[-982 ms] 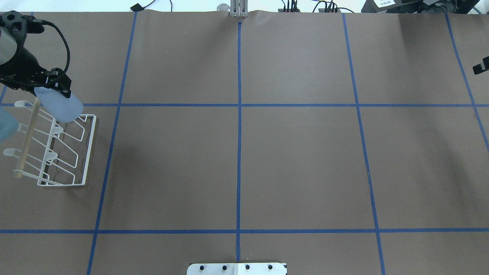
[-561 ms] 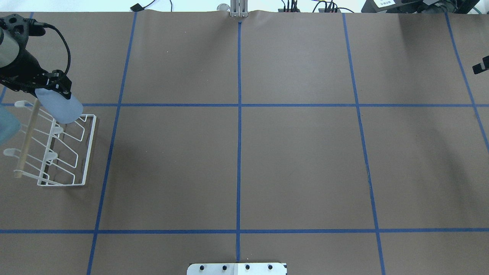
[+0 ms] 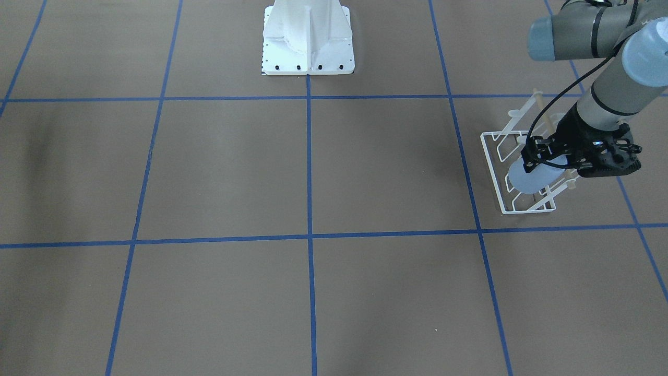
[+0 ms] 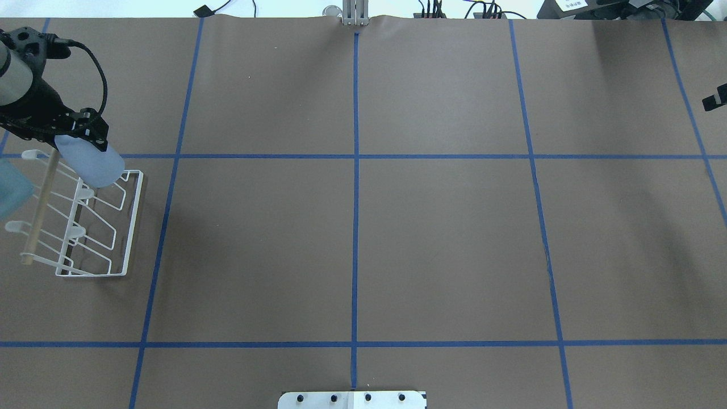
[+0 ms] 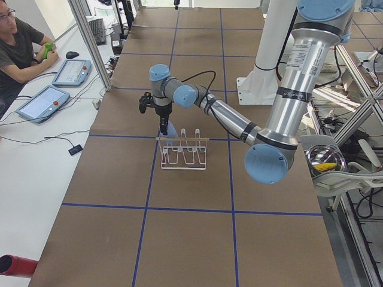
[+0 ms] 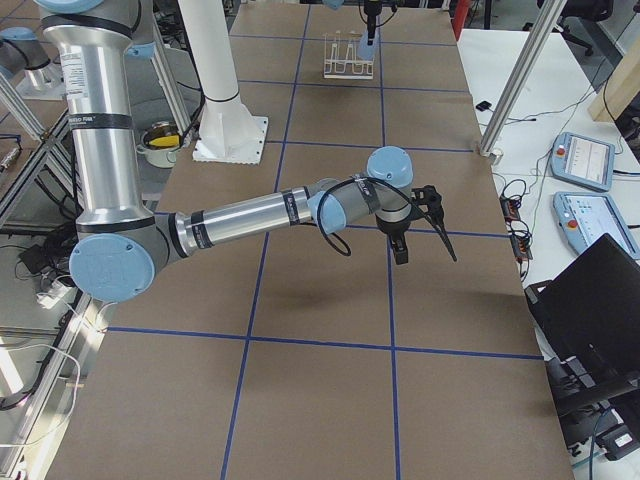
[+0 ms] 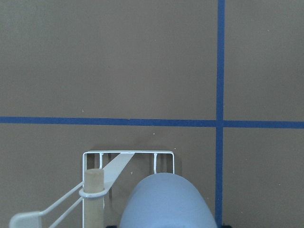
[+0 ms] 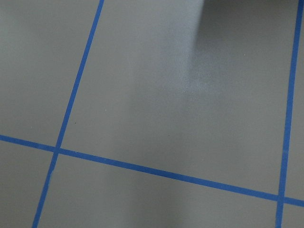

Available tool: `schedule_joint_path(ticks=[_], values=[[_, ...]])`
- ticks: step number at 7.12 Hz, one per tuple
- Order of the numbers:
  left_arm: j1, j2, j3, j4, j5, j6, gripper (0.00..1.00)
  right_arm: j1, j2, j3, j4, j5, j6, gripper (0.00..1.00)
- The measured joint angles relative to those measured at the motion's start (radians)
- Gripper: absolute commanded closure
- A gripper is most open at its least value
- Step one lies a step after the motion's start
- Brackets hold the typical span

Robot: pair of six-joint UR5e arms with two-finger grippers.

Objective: Hang cup on cup holder
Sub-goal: 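Lower the cup with the left gripper onto a rack hook, then open the left gripper and lift it away from the hung cup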

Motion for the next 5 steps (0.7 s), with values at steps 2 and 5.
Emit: schedule_joint_path(ticks=[2,5], values=[[0.008,0.001,0.000,-0.001,0.000,0.002,0.02,0.000,0.000,0.000,0.000,0.000,0.000,0.00],[0.020,0.001,-0.008,-0.024,0.003,0.005,0.02,-0.015,0.001,0.000,0.000,-0.024,0.000,0.00]])
